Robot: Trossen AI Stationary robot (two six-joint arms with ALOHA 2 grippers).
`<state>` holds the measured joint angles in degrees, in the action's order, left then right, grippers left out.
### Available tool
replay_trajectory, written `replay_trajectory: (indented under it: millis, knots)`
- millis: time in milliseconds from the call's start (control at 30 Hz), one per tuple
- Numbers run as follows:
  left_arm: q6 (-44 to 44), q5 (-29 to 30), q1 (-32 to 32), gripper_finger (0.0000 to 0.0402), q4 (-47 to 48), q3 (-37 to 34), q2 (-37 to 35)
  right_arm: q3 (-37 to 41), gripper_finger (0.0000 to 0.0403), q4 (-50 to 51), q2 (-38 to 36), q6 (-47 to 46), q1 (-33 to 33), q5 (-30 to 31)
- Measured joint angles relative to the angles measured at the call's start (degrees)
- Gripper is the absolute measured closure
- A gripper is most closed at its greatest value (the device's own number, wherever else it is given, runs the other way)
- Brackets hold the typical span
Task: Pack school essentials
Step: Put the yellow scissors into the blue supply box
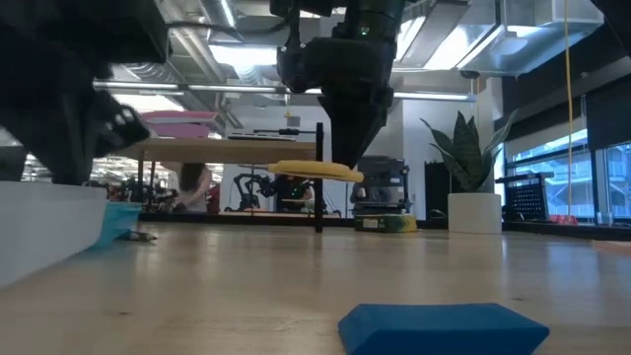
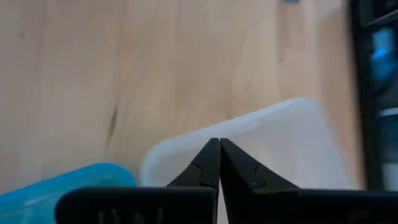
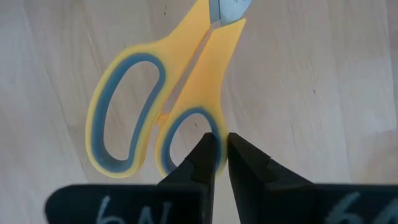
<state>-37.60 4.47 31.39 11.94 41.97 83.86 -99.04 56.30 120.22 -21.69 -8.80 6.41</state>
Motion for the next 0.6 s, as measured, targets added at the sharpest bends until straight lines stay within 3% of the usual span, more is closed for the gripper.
replay_trajectory:
  millis: [133, 367, 600]
  knots:
    - [-2.8, 0.7, 1.3, 0.0401, 5.6, 1.9, -4.0, -1.4, 0.0366, 1.5, 0.1, 2.6, 0.0, -0.3]
    - [-13.2, 6.9, 5.9, 0.0401, 20.1, 4.7, -12.4, -6.3, 0.0366, 2.6, 0.1, 11.1, -0.6, -0.3]
    - [-22.5, 11.7, 10.1, 0.0401, 25.2, 4.8, -19.8, -10.2, 0.0366, 1.0, 0.1, 20.0, -2.2, -0.5]
